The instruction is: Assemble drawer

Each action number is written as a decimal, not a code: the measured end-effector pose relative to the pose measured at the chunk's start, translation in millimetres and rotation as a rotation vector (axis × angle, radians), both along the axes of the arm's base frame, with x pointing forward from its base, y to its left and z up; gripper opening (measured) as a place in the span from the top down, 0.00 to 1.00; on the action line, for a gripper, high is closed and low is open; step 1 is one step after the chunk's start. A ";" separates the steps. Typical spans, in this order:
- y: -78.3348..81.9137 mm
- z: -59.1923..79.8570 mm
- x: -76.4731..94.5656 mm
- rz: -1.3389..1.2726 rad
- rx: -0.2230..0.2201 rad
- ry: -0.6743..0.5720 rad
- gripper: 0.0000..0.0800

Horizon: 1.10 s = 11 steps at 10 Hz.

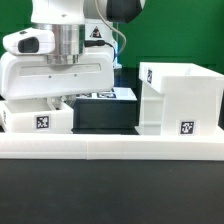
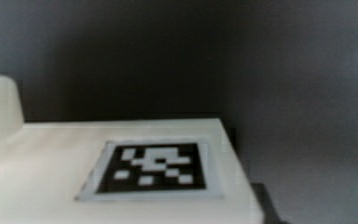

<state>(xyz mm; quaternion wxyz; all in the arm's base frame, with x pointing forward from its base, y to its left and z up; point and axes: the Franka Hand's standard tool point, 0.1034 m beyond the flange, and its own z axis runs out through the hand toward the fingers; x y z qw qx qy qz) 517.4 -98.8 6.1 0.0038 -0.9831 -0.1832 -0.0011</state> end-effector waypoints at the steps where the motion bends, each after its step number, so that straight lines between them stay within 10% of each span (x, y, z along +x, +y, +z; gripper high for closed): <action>1: 0.0 0.0 0.0 0.000 0.000 0.000 0.95; 5: 29.0 14.0 -7.4 0.111 -0.012 0.009 0.95; 11: 22.1 20.8 -16.1 0.335 -0.005 0.029 0.95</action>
Offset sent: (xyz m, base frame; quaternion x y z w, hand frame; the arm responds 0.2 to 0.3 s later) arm -0.0058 0.0285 0.0202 -0.0337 -0.0627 -0.1370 0.9880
